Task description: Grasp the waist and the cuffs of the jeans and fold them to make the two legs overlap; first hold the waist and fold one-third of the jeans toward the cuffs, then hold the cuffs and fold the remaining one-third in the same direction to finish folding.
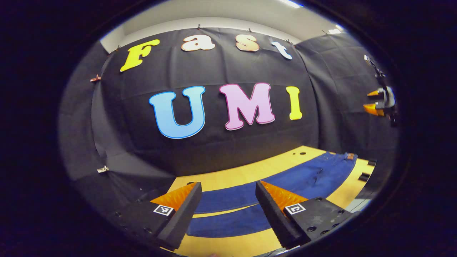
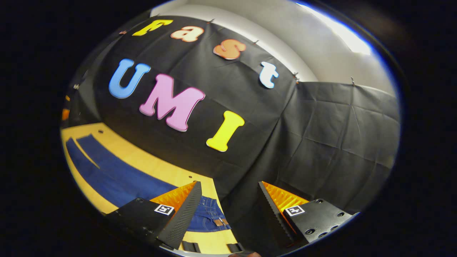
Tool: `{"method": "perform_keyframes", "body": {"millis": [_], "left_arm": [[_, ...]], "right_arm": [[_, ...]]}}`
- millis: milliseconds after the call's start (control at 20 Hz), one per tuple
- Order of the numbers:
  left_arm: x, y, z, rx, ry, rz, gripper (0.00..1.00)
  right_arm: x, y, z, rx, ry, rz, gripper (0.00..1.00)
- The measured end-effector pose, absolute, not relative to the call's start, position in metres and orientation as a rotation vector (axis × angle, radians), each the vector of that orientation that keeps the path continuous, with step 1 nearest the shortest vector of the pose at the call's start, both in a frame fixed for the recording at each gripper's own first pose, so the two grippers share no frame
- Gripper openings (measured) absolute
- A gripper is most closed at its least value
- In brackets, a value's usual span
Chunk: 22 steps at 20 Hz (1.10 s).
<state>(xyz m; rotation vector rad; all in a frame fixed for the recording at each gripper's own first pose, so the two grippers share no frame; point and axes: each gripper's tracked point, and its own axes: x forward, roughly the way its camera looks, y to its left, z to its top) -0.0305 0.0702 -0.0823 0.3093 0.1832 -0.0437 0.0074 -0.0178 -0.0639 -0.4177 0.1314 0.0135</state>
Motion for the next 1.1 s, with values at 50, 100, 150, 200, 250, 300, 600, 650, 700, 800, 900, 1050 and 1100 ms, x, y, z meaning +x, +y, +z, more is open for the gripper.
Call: {"method": "perform_keyframes", "body": {"millis": [50, 100, 150, 200, 250, 300, 600, 650, 700, 800, 900, 1050, 1100], "left_arm": [[-0.03, 0.08, -0.1, 0.363, 0.229, -0.047, 0.98], [-0.029, 0.09, -0.123, 0.397, 0.277, -0.043, 0.98], [-0.029, 0.093, -0.145, 0.41, 0.324, -0.055, 0.98], [-0.028, 0.093, -0.167, 0.425, 0.369, -0.076, 0.98], [-0.028, 0.094, -0.189, 0.461, 0.41, -0.096, 0.98], [-0.029, 0.101, -0.212, 0.533, 0.471, -0.128, 0.98], [-0.027, 0.127, -0.283, 0.894, 0.706, -0.408, 0.98], [-0.027, 0.129, -0.288, 0.954, 0.715, -0.465, 0.98], [-0.028, 0.133, -0.298, 1.015, 0.725, -0.528, 0.98], [-0.032, 0.148, -0.313, 1.119, 0.762, -0.631, 0.98], [-0.03, 0.154, -0.334, 1.161, 0.809, -0.71, 0.98], [-0.012, 0.156, -0.356, 1.204, 0.818, -0.722, 0.98], [-0.003, 0.154, -0.355, 1.217, 0.794, -0.721, 0.93]], "right_arm": [[0.009, -0.022, -0.077, -0.487, 0.141, 0.018, 0.96], [0.012, -0.024, -0.089, -0.565, 0.15, 0.022, 0.94], [0.014, -0.027, -0.107, -0.634, 0.175, 0.035, 0.96], [0.014, -0.025, -0.127, -0.689, 0.205, 0.06, 0.96], [0.016, -0.019, -0.147, -0.725, 0.241, 0.091, 0.96], [0.018, -0.014, -0.165, -0.743, 0.273, 0.126, 0.96], [0.05, 0.007, -0.235, -0.797, 0.398, 0.276, 0.96], [0.056, 0.008, -0.243, -0.819, 0.401, 0.306, 0.96], [0.062, 0.009, -0.252, -0.842, 0.403, 0.339, 0.96], [0.074, 0.012, -0.272, -0.888, 0.414, 0.409, 0.96], [0.079, 0.015, -0.295, -0.921, 0.434, 0.485, 0.96], [0.074, 0.026, -0.314, -0.904, 0.454, 0.604, 0.96], [0.074, 0.026, -0.316, -0.911, 0.459, 0.627, 0.96]]}}
